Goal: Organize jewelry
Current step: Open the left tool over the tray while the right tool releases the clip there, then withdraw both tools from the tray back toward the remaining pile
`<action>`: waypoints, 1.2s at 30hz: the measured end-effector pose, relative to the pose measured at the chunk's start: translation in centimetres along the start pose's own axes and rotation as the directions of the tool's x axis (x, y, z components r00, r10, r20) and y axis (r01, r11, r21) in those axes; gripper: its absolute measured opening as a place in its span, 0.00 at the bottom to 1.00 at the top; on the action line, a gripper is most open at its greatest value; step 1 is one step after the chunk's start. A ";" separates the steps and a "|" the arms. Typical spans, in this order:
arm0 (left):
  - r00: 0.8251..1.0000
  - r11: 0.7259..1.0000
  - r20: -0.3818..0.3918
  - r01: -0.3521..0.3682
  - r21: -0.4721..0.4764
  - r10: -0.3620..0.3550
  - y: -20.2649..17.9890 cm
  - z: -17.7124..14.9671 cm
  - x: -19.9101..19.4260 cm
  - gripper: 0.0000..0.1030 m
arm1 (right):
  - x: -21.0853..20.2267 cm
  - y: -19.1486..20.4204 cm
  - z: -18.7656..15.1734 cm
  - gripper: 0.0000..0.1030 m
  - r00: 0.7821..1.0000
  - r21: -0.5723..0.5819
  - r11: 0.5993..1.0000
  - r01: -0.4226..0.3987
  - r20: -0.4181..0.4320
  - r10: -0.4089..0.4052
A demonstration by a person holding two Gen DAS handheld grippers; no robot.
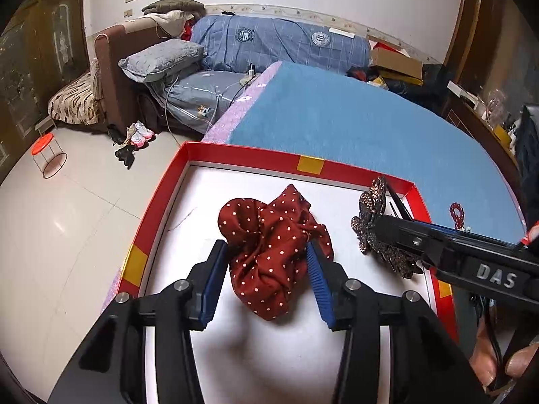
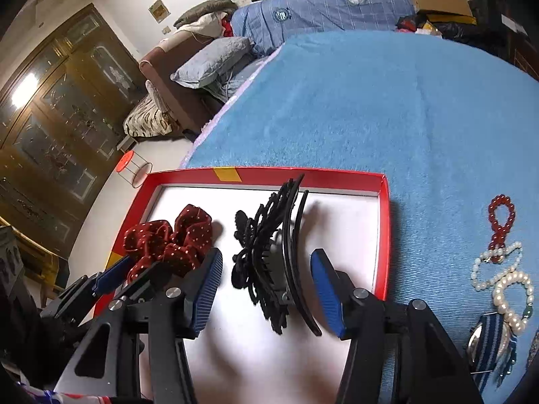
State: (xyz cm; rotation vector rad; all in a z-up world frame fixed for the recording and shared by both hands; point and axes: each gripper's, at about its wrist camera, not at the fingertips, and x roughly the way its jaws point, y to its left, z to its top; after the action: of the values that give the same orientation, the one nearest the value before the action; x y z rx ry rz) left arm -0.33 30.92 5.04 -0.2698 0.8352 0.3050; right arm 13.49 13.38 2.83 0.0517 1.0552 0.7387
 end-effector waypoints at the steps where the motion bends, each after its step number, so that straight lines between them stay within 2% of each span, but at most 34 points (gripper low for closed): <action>1: 1.000 1.000 0.009 0.002 -0.012 -0.002 0.1 -0.2 -0.3 0.45 | -0.3 0.1 -0.1 0.58 1.000 -0.004 1.000 -0.001 0.004 0.001; 5: 0.998 0.999 0.065 0.028 -0.038 -0.026 0.0 -1.1 -2.3 0.45 | -2.4 0.2 -1.1 0.58 0.999 -0.013 1.000 -0.018 0.044 0.018; 8: 0.992 0.999 0.122 0.027 -0.033 -0.022 -0.9 -2.2 -4.2 0.50 | -4.4 -0.1 -2.5 0.58 0.996 -0.011 0.999 -0.045 0.082 0.045; 10: 0.988 0.999 0.149 0.038 -0.019 -0.035 -1.9 -3.3 -5.3 0.53 | -5.6 -0.6 -3.7 0.58 0.993 -0.010 0.998 -0.060 0.100 0.061; 15: 0.981 0.997 0.183 0.069 0.022 -0.072 -5.0 -6.3 -6.9 0.53 | -8.6 -2.1 -6.3 0.58 0.987 0.002 0.998 -0.056 0.153 0.055; 19: 0.975 0.989 0.180 0.116 0.092 -0.131 -8.1 -8.6 -7.6 0.53 | -10.6 -3.7 -8.2 0.58 0.983 0.007 0.999 -0.035 0.180 0.034; 25: 0.970 0.978 0.179 0.134 0.161 -0.163 -12.5 -11.5 -8.1 0.53 | -12.9 -7.0 -11.7 0.58 0.978 0.058 0.998 -0.014 0.208 0.002; 29: 0.971 0.962 0.134 0.167 0.217 -0.199 -15.7 -13.4 -7.8 0.53 | -14.2 -9.4 -13.4 0.57 0.974 0.092 0.996 -0.003 0.224 -0.018; 33: 0.970 0.943 0.152 0.135 0.306 -0.188 -18.7 -14.7 -8.3 0.54 | -15.7 -11.7 -15.4 0.57 0.969 0.120 0.993 0.022 0.241 -0.051; 36: 0.972 0.934 0.138 0.138 0.330 -0.192 -20.1 -15.2 -8.3 0.56 | -17.0 -13.3 -16.9 0.57 0.963 0.152 0.988 0.023 0.263 -0.063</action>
State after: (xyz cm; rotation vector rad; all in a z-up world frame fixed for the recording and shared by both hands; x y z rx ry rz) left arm -8.52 5.72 3.84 -0.0096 0.6774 0.0305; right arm 2.14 -11.56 2.17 0.2488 0.8480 0.5941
